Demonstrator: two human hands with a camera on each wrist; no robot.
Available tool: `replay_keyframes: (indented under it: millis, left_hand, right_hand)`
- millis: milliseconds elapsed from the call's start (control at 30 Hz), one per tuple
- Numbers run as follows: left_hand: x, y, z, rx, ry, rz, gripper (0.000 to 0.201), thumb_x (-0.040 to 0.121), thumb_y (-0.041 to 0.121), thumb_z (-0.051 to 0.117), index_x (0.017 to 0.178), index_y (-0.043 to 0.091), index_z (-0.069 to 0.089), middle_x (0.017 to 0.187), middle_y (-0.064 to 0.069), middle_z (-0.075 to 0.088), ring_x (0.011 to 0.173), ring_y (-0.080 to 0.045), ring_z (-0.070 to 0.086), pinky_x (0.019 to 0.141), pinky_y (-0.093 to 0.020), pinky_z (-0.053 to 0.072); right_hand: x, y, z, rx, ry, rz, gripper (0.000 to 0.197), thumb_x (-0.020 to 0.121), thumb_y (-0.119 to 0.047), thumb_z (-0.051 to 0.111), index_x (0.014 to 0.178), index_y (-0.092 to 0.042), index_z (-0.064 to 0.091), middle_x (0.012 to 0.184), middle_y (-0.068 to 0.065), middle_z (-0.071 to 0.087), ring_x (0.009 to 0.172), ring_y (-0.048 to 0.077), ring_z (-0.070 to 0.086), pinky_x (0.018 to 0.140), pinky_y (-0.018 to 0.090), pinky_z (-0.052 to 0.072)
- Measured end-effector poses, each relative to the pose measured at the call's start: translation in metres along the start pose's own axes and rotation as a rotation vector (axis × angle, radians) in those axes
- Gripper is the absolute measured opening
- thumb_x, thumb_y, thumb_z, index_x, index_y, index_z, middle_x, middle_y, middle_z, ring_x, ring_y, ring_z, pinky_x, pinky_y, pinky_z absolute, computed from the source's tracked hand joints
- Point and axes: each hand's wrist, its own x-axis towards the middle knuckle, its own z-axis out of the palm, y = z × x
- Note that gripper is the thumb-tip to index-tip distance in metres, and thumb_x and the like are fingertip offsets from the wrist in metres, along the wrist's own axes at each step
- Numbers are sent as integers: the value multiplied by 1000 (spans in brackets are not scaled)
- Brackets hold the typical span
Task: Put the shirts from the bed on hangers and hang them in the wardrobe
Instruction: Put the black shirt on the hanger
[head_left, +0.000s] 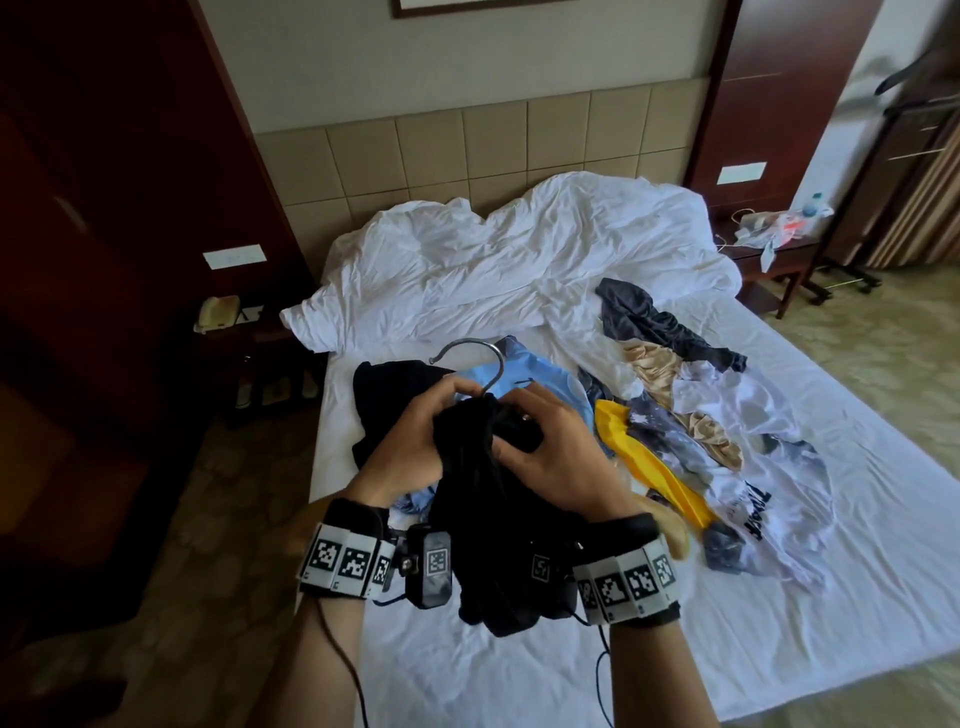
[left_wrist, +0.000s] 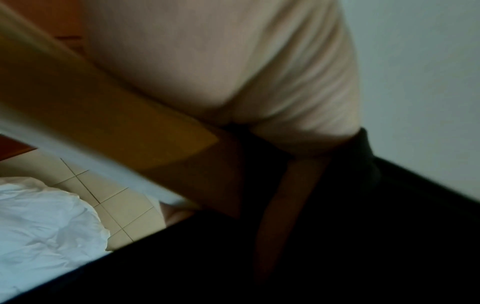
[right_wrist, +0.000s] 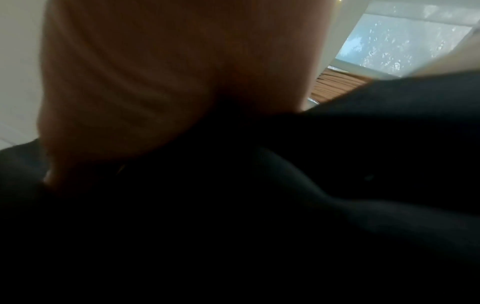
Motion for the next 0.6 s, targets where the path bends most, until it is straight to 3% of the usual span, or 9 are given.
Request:
replay_keyframes:
  millis: [100,200,333,467,600]
  left_hand:
    - [0,2,0,-8,58,-26,29,85,13,71,112,13,62,100,-19,70,91,-19,66,83,-41,52]
    - [2,2,1,24,112,-37,25,90,4,70,109,17,62,96,-7,71,91,-14,67,86,-38,53]
    - [2,6,8,34,216,-60,24,95,0,64,108,20,63,98,-2,73,93,-11,70,84,-26,55]
    - [2,13,11,104,290,-46,35,93,-10,55,110,19,63,100,3,72,94,0,68,81,-13,51]
    - [10,8,3,275,279,-27,45,85,-19,50,110,14,68,102,5,74,97,1,67,85,-16,51]
  right_hand:
    - [4,-7,4,0,-51,47,46,89,-63,55,107,-22,60,95,-4,71,92,19,70,78,45,55]
    - [5,-10,5,-49,-34,56,43,91,-68,49,110,-31,57,93,-7,72,88,19,70,75,49,56]
    - [6,-16,4,-76,15,64,46,89,-73,45,109,-34,58,91,-7,72,86,20,70,72,46,55]
    - [7,-16,4,-94,92,106,48,87,-77,45,109,-36,58,94,-7,74,91,21,71,71,44,56]
    - [6,-13,1,-57,194,181,47,84,-76,49,101,-33,59,86,-8,73,84,17,71,70,43,57]
